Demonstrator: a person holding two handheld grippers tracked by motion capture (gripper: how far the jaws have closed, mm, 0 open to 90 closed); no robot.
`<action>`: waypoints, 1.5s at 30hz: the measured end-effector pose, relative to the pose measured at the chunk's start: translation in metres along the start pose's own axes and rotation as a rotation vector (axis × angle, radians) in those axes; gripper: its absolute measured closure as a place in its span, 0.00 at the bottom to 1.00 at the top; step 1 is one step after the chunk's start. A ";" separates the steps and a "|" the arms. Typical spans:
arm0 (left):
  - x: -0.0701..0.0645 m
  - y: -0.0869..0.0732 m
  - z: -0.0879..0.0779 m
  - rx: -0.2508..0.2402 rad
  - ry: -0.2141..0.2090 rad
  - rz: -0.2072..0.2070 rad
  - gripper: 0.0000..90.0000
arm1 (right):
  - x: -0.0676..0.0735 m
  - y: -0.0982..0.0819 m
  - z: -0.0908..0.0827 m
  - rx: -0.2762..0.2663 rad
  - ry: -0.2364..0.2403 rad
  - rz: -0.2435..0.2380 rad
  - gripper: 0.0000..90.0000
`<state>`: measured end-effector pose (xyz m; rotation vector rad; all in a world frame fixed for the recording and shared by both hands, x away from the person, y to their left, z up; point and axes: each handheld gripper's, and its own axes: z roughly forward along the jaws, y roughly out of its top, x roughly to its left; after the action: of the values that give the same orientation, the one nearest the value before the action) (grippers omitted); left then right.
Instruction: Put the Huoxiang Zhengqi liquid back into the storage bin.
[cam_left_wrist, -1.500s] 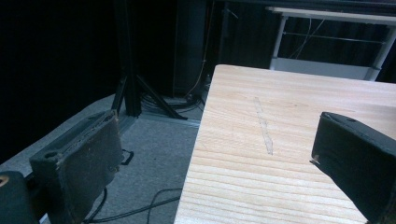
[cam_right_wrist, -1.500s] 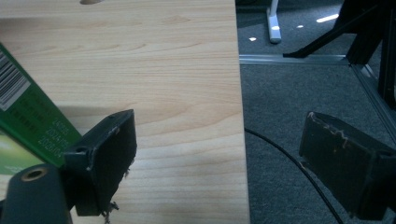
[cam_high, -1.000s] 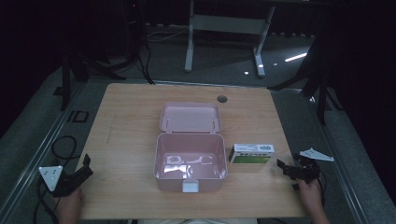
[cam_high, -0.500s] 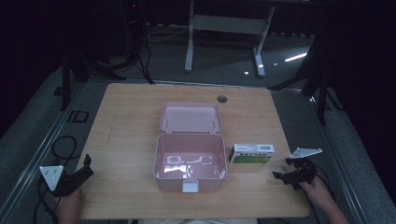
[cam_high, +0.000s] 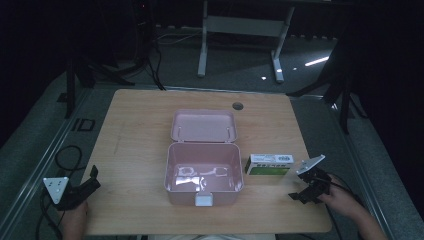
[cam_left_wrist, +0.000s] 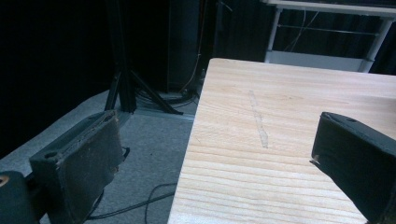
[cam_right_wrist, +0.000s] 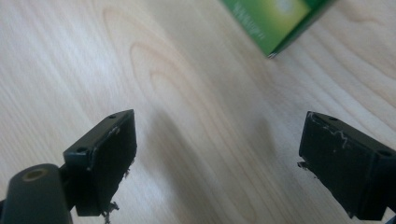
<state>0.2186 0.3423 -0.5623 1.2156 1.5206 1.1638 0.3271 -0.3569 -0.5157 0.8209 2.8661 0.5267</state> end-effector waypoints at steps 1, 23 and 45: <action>0.000 0.000 0.000 0.000 -0.001 0.001 0.02 | 0.001 0.001 0.000 0.016 0.001 -0.010 0.12; 0.000 0.000 0.000 0.004 -0.008 0.007 0.02 | 0.034 0.048 -0.006 0.324 0.052 -0.335 0.15; 0.000 0.000 0.000 0.006 -0.014 0.015 0.02 | 0.071 0.095 -0.013 0.357 0.112 -0.511 0.14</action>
<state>0.2189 0.3420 -0.5622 1.2388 1.5081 1.1596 0.3110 -0.2479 -0.4702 0.0640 3.1444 -0.0012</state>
